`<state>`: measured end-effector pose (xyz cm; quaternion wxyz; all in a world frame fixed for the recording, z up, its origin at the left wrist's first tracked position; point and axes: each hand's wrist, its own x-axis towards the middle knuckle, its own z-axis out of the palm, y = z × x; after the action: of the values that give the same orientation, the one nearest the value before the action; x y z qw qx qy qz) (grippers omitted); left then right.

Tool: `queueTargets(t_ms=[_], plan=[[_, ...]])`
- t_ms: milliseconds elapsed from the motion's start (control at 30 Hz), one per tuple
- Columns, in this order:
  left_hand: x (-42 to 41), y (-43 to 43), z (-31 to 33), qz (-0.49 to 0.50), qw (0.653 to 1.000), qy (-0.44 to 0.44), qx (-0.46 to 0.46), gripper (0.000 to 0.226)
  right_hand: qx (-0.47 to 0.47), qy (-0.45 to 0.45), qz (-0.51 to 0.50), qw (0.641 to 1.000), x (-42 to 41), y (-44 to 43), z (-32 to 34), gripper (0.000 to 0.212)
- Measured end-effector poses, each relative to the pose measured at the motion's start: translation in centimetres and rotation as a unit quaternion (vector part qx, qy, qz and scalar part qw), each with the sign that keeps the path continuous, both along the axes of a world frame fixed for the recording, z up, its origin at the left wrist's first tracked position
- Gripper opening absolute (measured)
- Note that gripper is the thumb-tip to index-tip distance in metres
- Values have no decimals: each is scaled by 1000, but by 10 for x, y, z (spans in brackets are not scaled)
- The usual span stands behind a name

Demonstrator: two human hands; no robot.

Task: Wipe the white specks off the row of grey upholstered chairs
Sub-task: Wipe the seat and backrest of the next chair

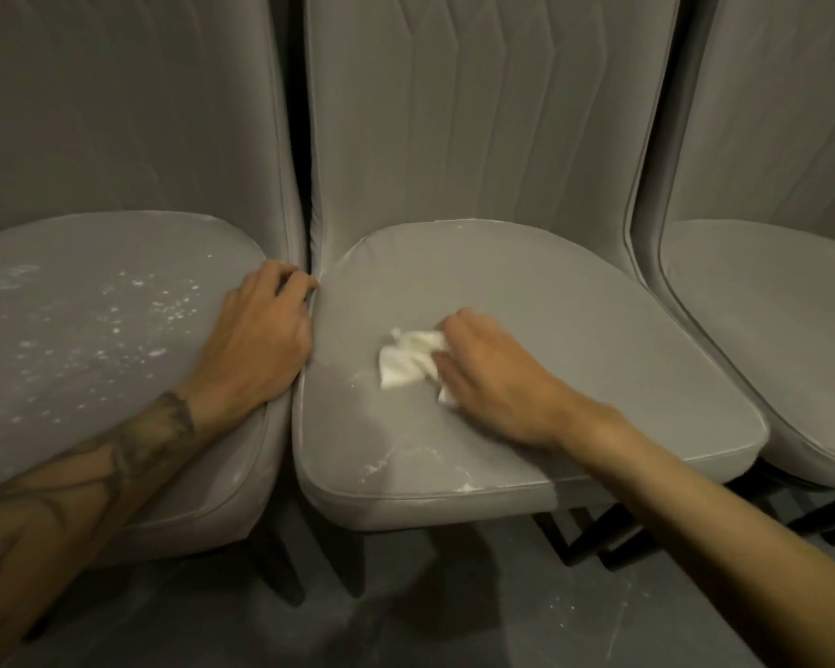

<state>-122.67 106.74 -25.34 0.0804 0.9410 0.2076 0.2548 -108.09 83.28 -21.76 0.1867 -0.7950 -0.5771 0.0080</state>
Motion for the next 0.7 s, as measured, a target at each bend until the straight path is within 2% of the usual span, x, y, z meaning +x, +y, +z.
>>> queueTargets(t_ms=[67,133,233,300,400,467,533,600,700], plan=[[-1,0,0,-1,1000,0,-4,26,-20,0,-68,997,19,25,4,22],[0,0,2,-4,1000,0,-14,25,-20,-4,-60,998,13,41,0,22],[-3,1,10,-12,999,-2,-42,25,24,19,71,997,-21,34,-11,17],[-12,0,15,-21,999,-1,-34,24,18,39,135,990,-25,26,-10,19],[-37,1,18,-16,999,29,30,28,-2,19,82,996,-2,54,-5,20],[-52,1,17,8,998,51,35,32,-21,15,19,999,9,86,-1,23],[-59,-1,13,35,997,63,32,32,-24,-1,9,1000,2,105,-2,25],[-60,-3,8,53,996,61,30,30,-3,-11,65,998,-14,98,-9,22],[-58,-5,5,60,996,53,24,31,16,12,198,980,-34,64,-14,20]])
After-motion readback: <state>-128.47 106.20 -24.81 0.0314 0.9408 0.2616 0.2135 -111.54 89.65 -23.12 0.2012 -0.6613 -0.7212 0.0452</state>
